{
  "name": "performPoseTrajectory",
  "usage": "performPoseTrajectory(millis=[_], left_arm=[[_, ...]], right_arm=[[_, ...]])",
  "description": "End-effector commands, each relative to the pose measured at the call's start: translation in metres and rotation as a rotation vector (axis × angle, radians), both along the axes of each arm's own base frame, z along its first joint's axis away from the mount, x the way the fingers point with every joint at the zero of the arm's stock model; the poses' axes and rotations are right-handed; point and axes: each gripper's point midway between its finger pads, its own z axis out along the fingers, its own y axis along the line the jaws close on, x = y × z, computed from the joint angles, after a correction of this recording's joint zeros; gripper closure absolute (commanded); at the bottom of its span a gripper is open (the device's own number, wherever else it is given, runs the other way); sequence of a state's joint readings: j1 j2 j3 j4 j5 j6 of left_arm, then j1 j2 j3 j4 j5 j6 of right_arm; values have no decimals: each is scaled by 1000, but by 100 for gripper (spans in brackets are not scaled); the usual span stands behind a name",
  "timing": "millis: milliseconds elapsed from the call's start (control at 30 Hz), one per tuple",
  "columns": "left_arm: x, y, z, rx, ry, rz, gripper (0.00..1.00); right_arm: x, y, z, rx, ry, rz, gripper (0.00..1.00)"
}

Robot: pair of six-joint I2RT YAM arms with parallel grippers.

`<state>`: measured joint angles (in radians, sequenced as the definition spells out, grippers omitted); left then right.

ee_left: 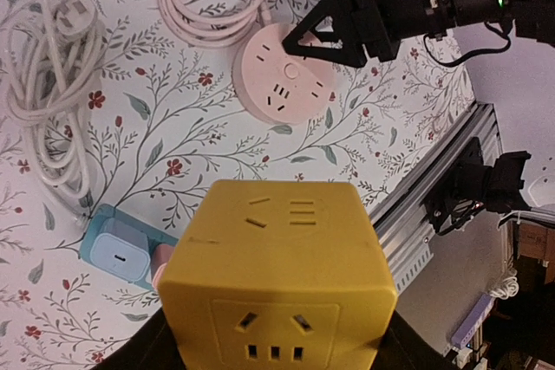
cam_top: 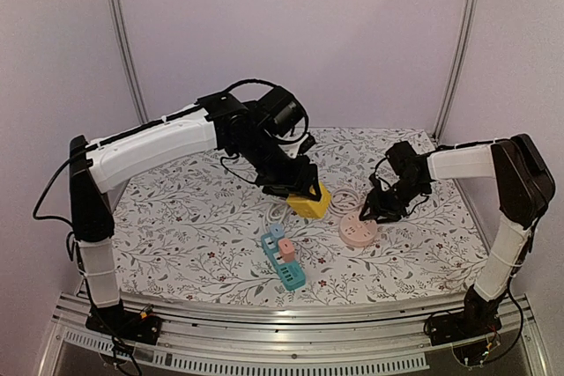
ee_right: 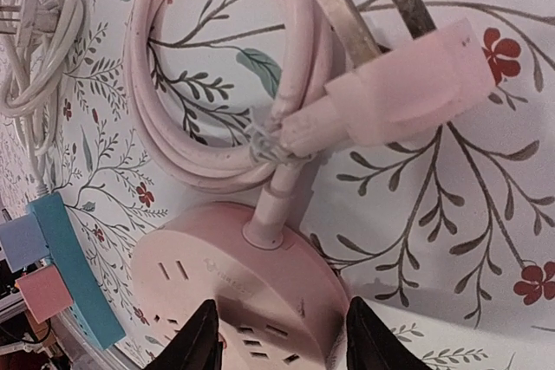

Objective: Insert the plug

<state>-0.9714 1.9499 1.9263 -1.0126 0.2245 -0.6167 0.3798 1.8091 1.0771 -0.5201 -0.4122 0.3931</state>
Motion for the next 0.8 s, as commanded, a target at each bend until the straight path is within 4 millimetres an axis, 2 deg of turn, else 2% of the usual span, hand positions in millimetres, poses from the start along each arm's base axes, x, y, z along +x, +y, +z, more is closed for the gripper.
performPoseTrajectory(millis=[0, 300, 500, 633, 767], left_arm=[[-4, -12, 8, -24, -23, -48, 100], [-4, -14, 5, -14, -37, -66, 100], [-5, -16, 9, -23, -43, -78, 100], [-4, -15, 10, -22, -46, -79, 100], [-4, -12, 12, -13, -57, -87, 100]], right_arm=[[14, 7, 2, 7, -63, 49, 53], [26, 26, 3, 52, -133, 152, 51], [39, 52, 4, 93, -142, 188, 50], [34, 71, -4, 97, -125, 229, 51], [20, 90, -16, 102, -91, 286, 51]])
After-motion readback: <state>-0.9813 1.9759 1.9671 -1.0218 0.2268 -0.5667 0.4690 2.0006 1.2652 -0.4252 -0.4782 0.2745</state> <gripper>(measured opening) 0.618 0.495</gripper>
